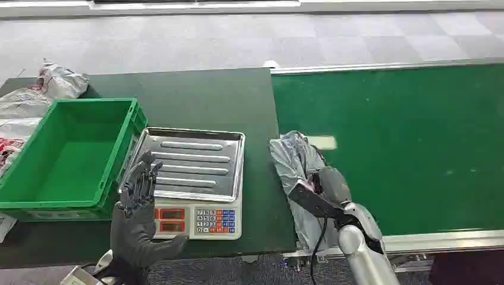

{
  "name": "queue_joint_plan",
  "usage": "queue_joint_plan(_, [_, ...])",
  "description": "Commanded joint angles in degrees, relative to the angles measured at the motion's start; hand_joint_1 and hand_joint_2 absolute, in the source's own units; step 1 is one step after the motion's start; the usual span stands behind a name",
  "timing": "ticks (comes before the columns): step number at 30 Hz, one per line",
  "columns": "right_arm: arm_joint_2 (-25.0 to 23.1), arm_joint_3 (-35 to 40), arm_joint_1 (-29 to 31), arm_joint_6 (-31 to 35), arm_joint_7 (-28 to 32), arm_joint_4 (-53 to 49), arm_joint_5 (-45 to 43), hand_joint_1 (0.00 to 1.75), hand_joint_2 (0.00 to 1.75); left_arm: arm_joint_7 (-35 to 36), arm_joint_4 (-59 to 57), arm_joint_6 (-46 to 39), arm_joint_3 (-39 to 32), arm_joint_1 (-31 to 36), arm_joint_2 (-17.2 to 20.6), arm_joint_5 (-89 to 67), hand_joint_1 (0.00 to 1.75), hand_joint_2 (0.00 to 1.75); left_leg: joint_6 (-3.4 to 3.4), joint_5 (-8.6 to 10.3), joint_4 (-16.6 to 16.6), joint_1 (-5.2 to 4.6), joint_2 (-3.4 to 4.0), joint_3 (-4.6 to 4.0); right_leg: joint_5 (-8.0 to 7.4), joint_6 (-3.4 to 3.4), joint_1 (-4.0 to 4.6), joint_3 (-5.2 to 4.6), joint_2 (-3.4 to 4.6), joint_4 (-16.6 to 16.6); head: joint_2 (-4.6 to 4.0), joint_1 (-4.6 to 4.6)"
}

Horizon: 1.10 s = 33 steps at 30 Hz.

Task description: Moved the parcel from conveyor to table for the left to box.

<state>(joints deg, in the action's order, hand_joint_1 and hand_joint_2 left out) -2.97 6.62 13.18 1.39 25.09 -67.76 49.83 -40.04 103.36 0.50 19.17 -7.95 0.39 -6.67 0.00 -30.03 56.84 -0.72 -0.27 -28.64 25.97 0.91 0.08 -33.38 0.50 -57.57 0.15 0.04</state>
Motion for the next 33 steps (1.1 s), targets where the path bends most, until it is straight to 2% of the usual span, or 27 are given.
queue_joint_plan(1, [-3.4, -5.5, -1.4, 14.8, -2.6, -25.9, 4.5, 1.75, 1.75, 0.0, -1.9, 1.3, -0.9, 1.3, -1.3, 0.1, 0.0, 1.75, -0.08, 0.01, 0.0, -0.06, -0.01, -0.15, 0.02, -0.05, -0.07, -0.18, -0.05, -0.1, 0.0, 0.0])
queue_joint_plan(6, [-4.1, -6.6, -1.7, 18.3, -4.5, -29.4, 7.1, 1.75, 1.75, 0.0, -2.6, 1.8, -0.9, 1.4, -1.6, 0.1, 0.0, 1.75, -0.1, 0.02, 0.0, -0.03, -0.04, 0.0, 0.01, -0.06, -0.03, -0.03, -0.1, 0.0, 0.0, 0.0])
queue_joint_plan(7, [-4.5, -7.1, -1.5, 21.4, -4.7, -29.1, 7.2, 1.75, 1.75, 0.0, -2.7, 2.2, -0.7, 1.2, -1.3, 0.6, 0.0, 1.75, -0.07, 0.02, 0.0, -0.02, -0.02, -0.02, 0.0, -0.04, -0.03, -0.04, -0.07, 0.0, 0.0, 0.0])
queue_joint_plan(8, [-4.5, -7.1, -1.5, 21.4, -4.7, -29.1, 7.2, 1.75, 1.75, 0.0, -2.7, 2.2, -0.7, 1.2, -1.3, 0.6, 0.0, 1.75, -0.12, 0.03, -0.1, 0.0, -0.03, 0.05, -0.01, -0.06, -0.01, 0.02, -0.1, 0.1, 0.0, -0.02])
queue_joint_plan(9, [-4.8, -8.5, -0.8, 26.4, -4.9, -28.0, 7.4, 1.75, 1.75, 0.0, -3.4, 2.7, -0.3, 1.6, -1.2, 1.0, 0.0, 1.75, -0.1, 0.03, -0.1, 0.0, -0.06, 0.02, -0.01, -0.05, -0.01, 0.0, -0.11, 0.1, 0.0, 0.0])
queue_joint_plan(10, [-4.7, -9.0, -0.1, 27.3, -5.0, -27.0, 6.6, 1.75, 1.75, 0.0, -4.0, 2.8, -0.1, 2.2, -1.4, 1.0, 0.0, 1.75, -0.08, 0.04, -0.1, -0.01, -0.06, 0.03, -0.01, -0.04, -0.02, 0.01, -0.11, 0.1, 0.0, 0.0])
queue_joint_plan(12, [-4.9, -9.2, 2.7, 30.3, -4.4, -23.6, 6.4, 1.75, 1.75, 0.0, -5.3, 3.2, 0.5, 3.4, -1.8, 1.3, 0.0, 1.75, -0.11, 0.08, -0.1, -0.01, -0.03, 0.05, -0.06, -0.06, -0.01, 0.03, -0.11, 0.1, 0.0, 0.0])
queue_joint_plan(13, [-5.8, -8.7, 5.9, 34.1, -1.6, -20.6, 2.8, 1.75, 1.75, 0.0, -5.9, 3.6, 1.3, 4.2, -1.7, 2.0, 0.0, 1.75, -0.08, 0.05, -0.1, -0.02, -0.02, 0.04, -0.04, -0.05, -0.02, 0.02, -0.08, 0.1, 0.0, -0.02])
queue_joint_plan(14, [-5.8, -8.7, 5.9, 34.1, -1.6, -20.6, 2.8, 1.75, 1.75, 0.0, -5.9, 3.6, 1.3, 4.2, -1.7, 2.0, 0.0, 1.75, -0.06, 0.03, 0.0, -0.01, 0.07, 0.01, -0.05, -0.04, -0.01, -0.03, 0.02, 0.0, 0.0, 0.0])
queue_joint_plan(15, [-6.9, -7.5, 9.9, 34.7, -0.7, -17.4, 0.4, 1.75, 1.75, 0.0, -7.2, 3.7, 1.8, 5.3, -2.0, 2.6, 0.0, 1.75, -0.1, 0.06, -0.1, -0.03, 0.18, 0.04, -0.11, -0.06, -0.03, -0.04, 0.1, 0.1, 0.0, 0.0])
queue_joint_plan(16, [-6.9, -7.5, 9.9, 34.7, -0.7, -17.4, 0.4, 1.75, 1.75, 0.0, -7.2, 3.7, 1.8, 5.3, -2.0, 2.6, 0.0, 1.75, -0.07, 0.03, 0.0, -0.06, 0.28, -0.02, -0.1, -0.05, -0.07, -0.08, 0.22, 0.0, 0.0, 0.0])
queue_joint_plan(17, [-7.4, -4.5, 14.5, 30.8, -1.1, -12.3, -0.1, 1.75, 1.75, 0.0, -8.1, 3.5, 2.5, 6.0, -2.0, 2.8, 0.0, 1.75, -0.05, 0.0, 0.0, -0.05, 0.23, -0.33, -0.05, -0.04, -0.07, 0.03, 0.18, 0.0, 0.0, 0.0])
queue_joint_plan(18, [-8.4, -3.7, 16.8, 31.1, -1.9, -9.8, 0.8, 1.75, 1.75, 0.0, -8.4, 3.3, 2.7, 6.3, -2.0, 2.9, 0.0, 1.75, -0.11, 0.07, 0.0, -0.04, 0.52, -0.42, -0.21, -0.05, -0.06, -0.13, 0.44, 0.0, 0.0, 0.0])
queue_joint_plan(21, [-9.3, -2.1, 19.6, 29.7, -2.9, -6.1, 1.5, 1.75, 1.75, 0.0, -8.5, 3.4, 2.9, 6.5, -1.9, 3.1, 0.0, 1.75, -0.12, 0.09, -0.1, -0.02, 0.39, -0.36, -0.17, -0.04, -0.04, -0.02, 0.28, 0.1, 0.0, 0.0])
queue_joint_plan(22, [-9.1, 0.0, 21.8, 23.3, -2.5, -2.9, -0.9, 1.75, 1.75, 0.0, -8.2, 3.2, 3.4, 6.8, -1.5, 3.2, 0.0, 1.75, -0.11, 0.05, -0.1, -0.01, 0.42, -0.31, -0.15, -0.03, -0.03, -0.02, 0.34, 0.0, 0.0, -0.02])
queue_joint_plan(23, [-10.8, 2.6, 26.7, 19.6, -3.5, 3.5, 0.2, 1.75, 1.75, 0.0, -8.3, 3.0, 3.9, 7.3, -1.2, 3.5, 0.0, 1.75, -0.16, 0.07, -0.1, 0.0, 0.64, -0.3, -0.25, -0.03, -0.02, -0.09, 0.52, 0.1, 0.0, 0.02])
queue_joint_plan(24, [-11.9, 4.5, 30.7, 15.3, -3.4, 8.7, -0.1, 1.75, 1.75, 0.0, -8.6, 3.0, 4.3, 8.0, -1.0, 3.7, 0.0, 1.75, -0.16, 0.08, -0.1, 0.01, 0.45, -0.19, -0.17, -0.02, -0.01, -0.04, 0.36, 0.0, 0.0, -0.02])
queue_joint_plan(26, [-14.6, 6.7, 35.8, 17.3, -6.1, 15.9, 2.8, 1.75, 1.75, 0.0, -9.3, 2.7, 4.3, 8.6, -1.1, 3.9, 0.0, 1.75, -0.13, 0.04, 0.0, -0.05, 0.81, -0.28, -0.18, 0.01, -0.09, -0.09, 0.72, -0.2, 0.0, 0.02])
queue_joint_plan(27, [-15.6, 6.9, 37.5, 17.6, -6.1, 19.2, 2.6, 1.75, 1.75, 0.0, -9.4, 2.8, 4.4, 8.5, -1.0, 4.1, 0.0, 1.75, -0.18, 0.09, -0.1, -0.01, 0.89, -0.37, -0.25, 0.0, -0.06, -0.16, 0.8, -0.2, 0.0, 0.0])
queue_joint_plan(28, [-16.5, 7.3, 39.4, 15.5, -3.7, 23.4, 0.8, 1.75, 1.75, 0.0, -9.6, 2.7, 4.4, 8.4, -0.8, 4.3, 0.0, 1.75, -0.16, 0.1, -0.1, 0.0, 0.85, -0.33, -0.22, 0.02, -0.05, -0.17, 0.8, -0.1, 0.0, -0.02])
queue_joint_plan(30, [-17.0, 9.9, 40.2, 15.2, -2.5, 26.5, 0.9, 1.75, 1.75, 0.0, -9.5, 2.2, 4.1, 7.7, -0.6, 4.2, 0.0, 1.75, -0.2, 0.18, -0.1, 0.03, 0.76, -0.21, -0.28, 0.07, -0.01, -0.28, 0.68, -0.1, 0.0, 0.0])
queue_joint_plan(32, [-17.0, 12.7, 39.8, 14.6, -0.8, 27.7, -3.5, 1.75, 1.75, 0.0, -8.4, 2.1, 4.0, 6.3, 0.0, 4.0, 0.0, 1.75, -0.19, 0.18, -0.1, 0.03, 0.51, 0.13, -0.18, 0.11, 0.01, -0.12, 0.54, -0.1, 0.0, -0.04])
queue_joint_plan(33, [-17.0, 13.4, 39.3, 14.4, 0.0, 28.0, -5.3, 1.75, 1.75, 0.0, -8.0, 2.0, 3.9, 5.7, 0.3, 4.0, 0.0, 1.75, -0.27, 0.2, -0.2, 0.08, 0.65, 0.23, -0.24, 0.09, 0.06, -0.05, 0.64, 0.0, 0.0, -0.02])
